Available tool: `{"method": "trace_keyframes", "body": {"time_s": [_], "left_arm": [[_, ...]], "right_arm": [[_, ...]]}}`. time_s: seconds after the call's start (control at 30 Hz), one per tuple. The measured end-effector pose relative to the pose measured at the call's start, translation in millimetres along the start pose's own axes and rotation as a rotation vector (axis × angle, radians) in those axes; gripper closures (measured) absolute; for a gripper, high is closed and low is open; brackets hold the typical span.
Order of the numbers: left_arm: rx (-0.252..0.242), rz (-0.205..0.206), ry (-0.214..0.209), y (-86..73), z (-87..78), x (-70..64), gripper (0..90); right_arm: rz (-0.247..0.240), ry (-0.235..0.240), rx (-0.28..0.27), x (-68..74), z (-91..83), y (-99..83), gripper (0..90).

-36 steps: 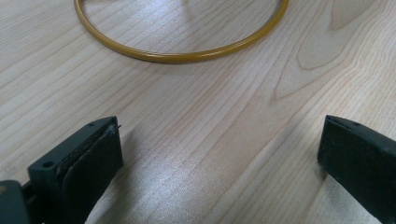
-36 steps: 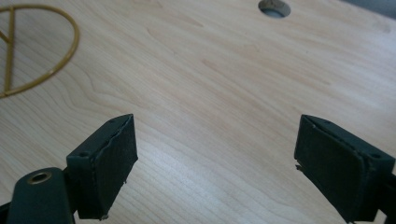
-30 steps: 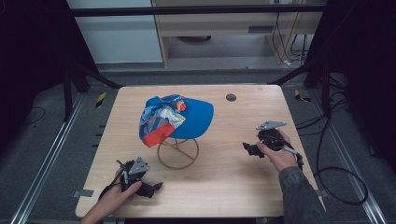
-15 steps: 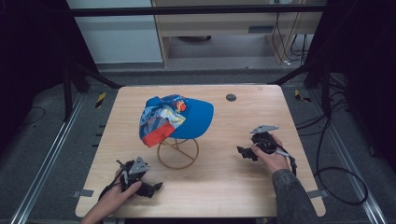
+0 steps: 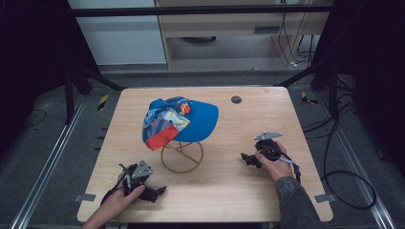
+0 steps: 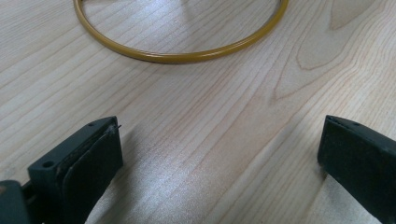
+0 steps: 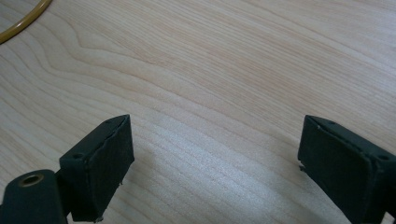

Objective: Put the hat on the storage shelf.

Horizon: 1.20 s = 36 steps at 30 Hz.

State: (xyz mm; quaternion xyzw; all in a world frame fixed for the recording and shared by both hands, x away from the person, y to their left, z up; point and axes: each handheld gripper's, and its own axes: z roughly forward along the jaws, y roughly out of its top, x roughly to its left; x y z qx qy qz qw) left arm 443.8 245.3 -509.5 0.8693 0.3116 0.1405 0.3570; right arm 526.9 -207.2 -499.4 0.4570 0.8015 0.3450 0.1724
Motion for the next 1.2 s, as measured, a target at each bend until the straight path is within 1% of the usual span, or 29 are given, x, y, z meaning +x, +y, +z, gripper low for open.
{"method": "trace_keyframes", "body": {"time_s": [0.03, 0.2, 0.27, 0.3, 0.33, 0.57, 0.77, 0.83, 0.9, 1.03, 1.1, 1.2], "left_arm": [[0.0, 0.0, 0.0, 0.0, 0.0, 0.0, 0.0], [0.0, 0.0, 0.0, 0.0, 0.0, 0.0, 0.0], [0.0, 0.0, 0.0, 0.0, 0.0, 0.0, 0.0], [0.0, 0.0, 0.0, 0.0, 0.0, 0.0, 0.0], [0.0, 0.0, 0.0, 0.0, 0.0, 0.0, 0.0], [0.0, 0.0, 0.0, 0.0, 0.0, 0.0, 0.0], [0.0, 0.0, 0.0, 0.0, 0.0, 0.0, 0.0], [0.0, 0.0, 0.0, 0.0, 0.0, 0.0, 0.0], [0.0, 0.0, 0.0, 0.0, 0.0, 0.0, 0.0], [0.0, 0.0, 0.0, -0.1, 0.0, -0.1, 0.0], [0.0, 0.0, 0.0, -0.1, 0.0, -0.1, 0.0], [-0.001, 0.0, 0.0, -0.1, 0.0, -0.1, 0.0]], "right_arm": [[-0.004, -0.001, 0.0, -0.1, 0.4, -0.5, 10.5], [0.015, -0.002, -0.003, 1.4, 2.2, -3.7, 10.2], [0.013, -0.002, -0.007, 1.7, 2.8, -4.7, 10.1], [0.022, 0.001, -0.006, 2.7, 3.3, -5.7, 9.9], [0.016, -0.001, -0.009, 3.0, 3.8, -6.4, 9.5], [0.024, -0.002, -0.021, 6.3, 4.5, -7.6, 8.2], [0.011, -0.032, -0.045, 10.6, 5.8, -11.3, 7.9], [0.006, -0.036, -0.042, 12.3, 5.5, -11.5, 7.8], [-0.011, -0.051, -0.035, 14.3, 5.5, -12.1, 7.4], [-0.007, -0.061, -0.035, 18.2, 3.7, -14.5, 7.4], [-0.009, -0.055, -0.035, 20.5, 2.0, -16.2, 7.4], [-0.009, -0.06, -0.035, 24.8, 0.6, -18.1, 7.4]]}}
